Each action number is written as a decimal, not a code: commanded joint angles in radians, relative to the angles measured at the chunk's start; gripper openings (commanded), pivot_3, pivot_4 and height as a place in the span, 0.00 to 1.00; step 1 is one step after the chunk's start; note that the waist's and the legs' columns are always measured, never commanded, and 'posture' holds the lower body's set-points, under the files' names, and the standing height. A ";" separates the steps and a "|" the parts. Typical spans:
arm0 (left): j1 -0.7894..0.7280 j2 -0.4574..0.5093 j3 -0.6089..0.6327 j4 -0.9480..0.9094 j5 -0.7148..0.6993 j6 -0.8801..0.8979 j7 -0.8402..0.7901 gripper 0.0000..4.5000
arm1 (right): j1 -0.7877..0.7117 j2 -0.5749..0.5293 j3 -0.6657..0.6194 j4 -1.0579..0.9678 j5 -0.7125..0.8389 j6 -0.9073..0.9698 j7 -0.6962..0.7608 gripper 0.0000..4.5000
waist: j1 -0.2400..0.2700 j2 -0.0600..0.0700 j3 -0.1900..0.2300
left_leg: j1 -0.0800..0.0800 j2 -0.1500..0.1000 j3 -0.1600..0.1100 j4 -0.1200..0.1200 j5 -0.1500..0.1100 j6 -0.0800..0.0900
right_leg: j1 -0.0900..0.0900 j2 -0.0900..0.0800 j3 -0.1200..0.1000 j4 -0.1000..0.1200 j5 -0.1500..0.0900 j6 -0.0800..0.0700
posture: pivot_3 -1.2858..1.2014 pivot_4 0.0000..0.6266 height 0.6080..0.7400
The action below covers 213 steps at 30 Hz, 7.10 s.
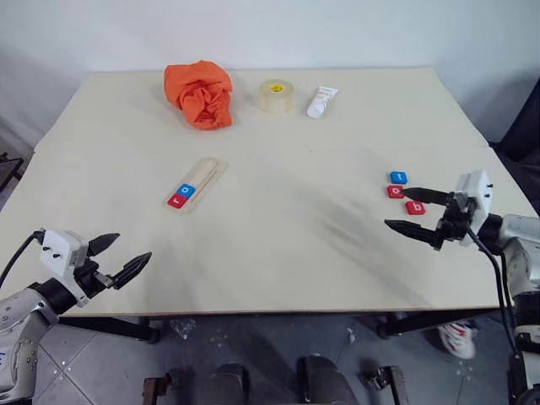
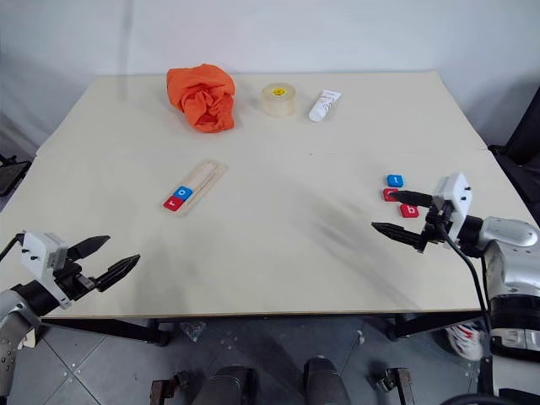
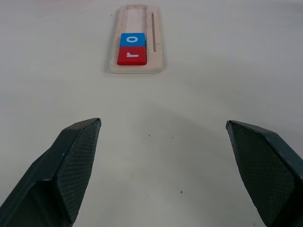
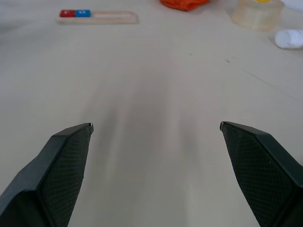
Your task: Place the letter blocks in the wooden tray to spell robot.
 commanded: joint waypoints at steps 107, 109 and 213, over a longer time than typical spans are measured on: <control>-1.047 -0.296 -1.038 0.282 0.491 0.369 -0.350 0.76 | 0.532 -0.031 -0.213 -0.600 0.106 0.128 -0.220 1.00 | 0.028 -0.004 0.002 | -0.005 -0.004 0.003 0.009 0.001 0.002 | -0.003 0.000 -0.006 0.004 0.003 0.006 | 0.52 0.24 1.00; -1.037 -0.290 -1.031 0.266 0.487 0.380 -0.351 0.92 | 0.526 -0.032 -0.210 -0.595 0.105 0.128 -0.216 1.00 | 0.029 -0.004 0.002 | -0.005 -0.004 0.003 0.009 0.001 0.002 | -0.003 0.000 -0.006 0.004 0.003 0.006 | 0.52 0.24 1.00; -0.518 -0.213 -0.502 0.356 0.136 -0.519 -0.434 1.00 | 0.427 0.340 -0.191 -0.895 0.028 0.738 -1.083 0.33 | 0.000 -0.002 0.001 | -0.005 -0.003 0.011 0.011 -0.003 0.009 | -0.004 -0.002 0.006 0.001 0.007 0.010 | 0.52 0.24 1.00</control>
